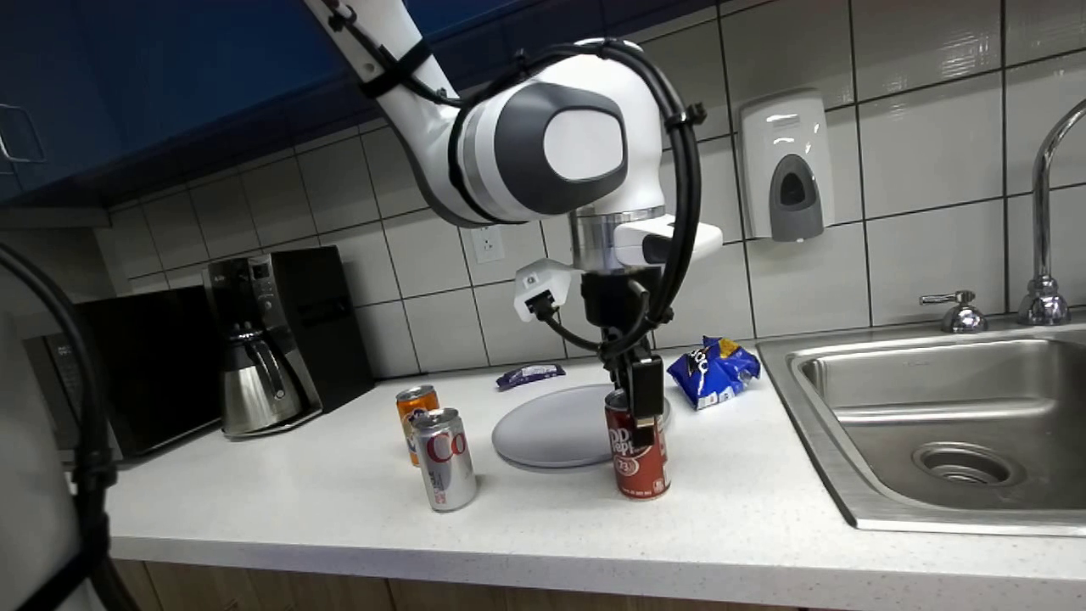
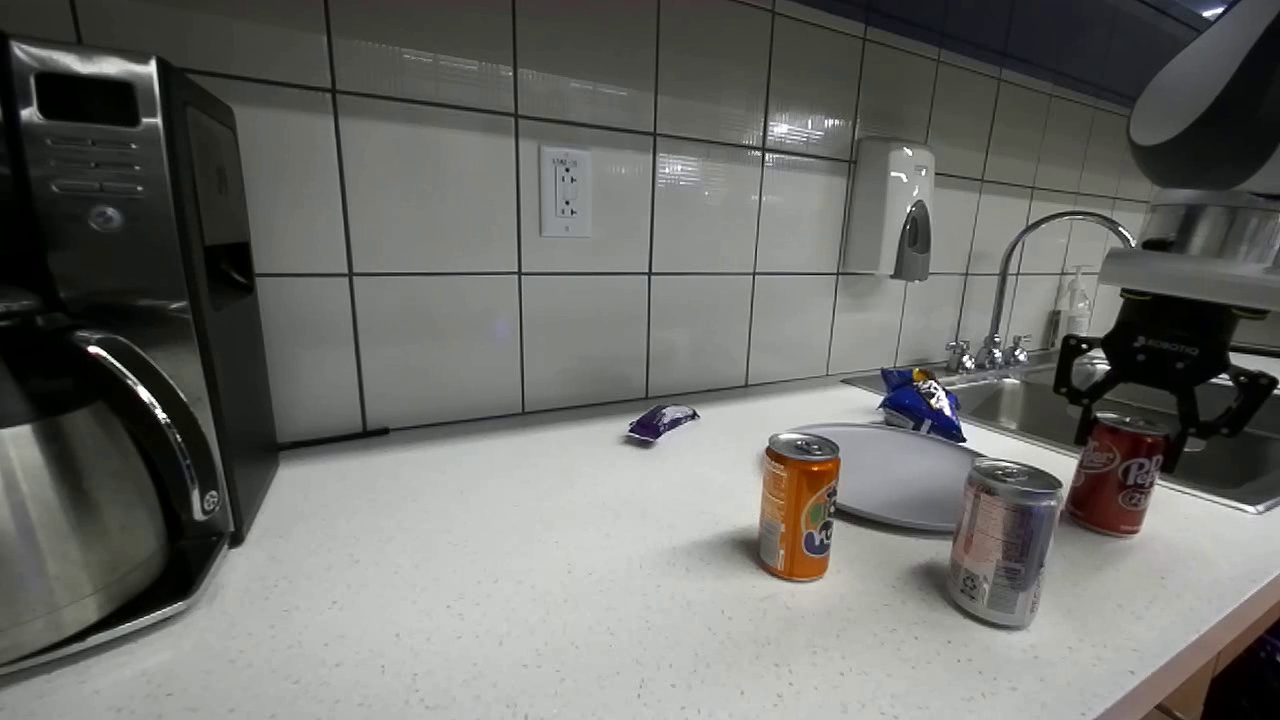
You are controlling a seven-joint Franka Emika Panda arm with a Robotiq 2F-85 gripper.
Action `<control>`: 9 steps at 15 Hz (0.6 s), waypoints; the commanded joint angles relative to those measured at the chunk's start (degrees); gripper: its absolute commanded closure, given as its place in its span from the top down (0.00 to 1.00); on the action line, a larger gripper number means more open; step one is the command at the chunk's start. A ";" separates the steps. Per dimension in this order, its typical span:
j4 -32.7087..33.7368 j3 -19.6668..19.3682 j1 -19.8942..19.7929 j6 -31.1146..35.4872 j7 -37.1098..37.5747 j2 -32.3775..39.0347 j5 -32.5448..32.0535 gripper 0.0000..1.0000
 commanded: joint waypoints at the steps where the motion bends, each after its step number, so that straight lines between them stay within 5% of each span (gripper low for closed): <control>1: 1.27 0.51 -0.05 -0.81 -0.61 -0.77 -0.35 0.39; 9: 3.82 1.31 0.91 -0.74 -0.85 -1.36 -0.94 0.39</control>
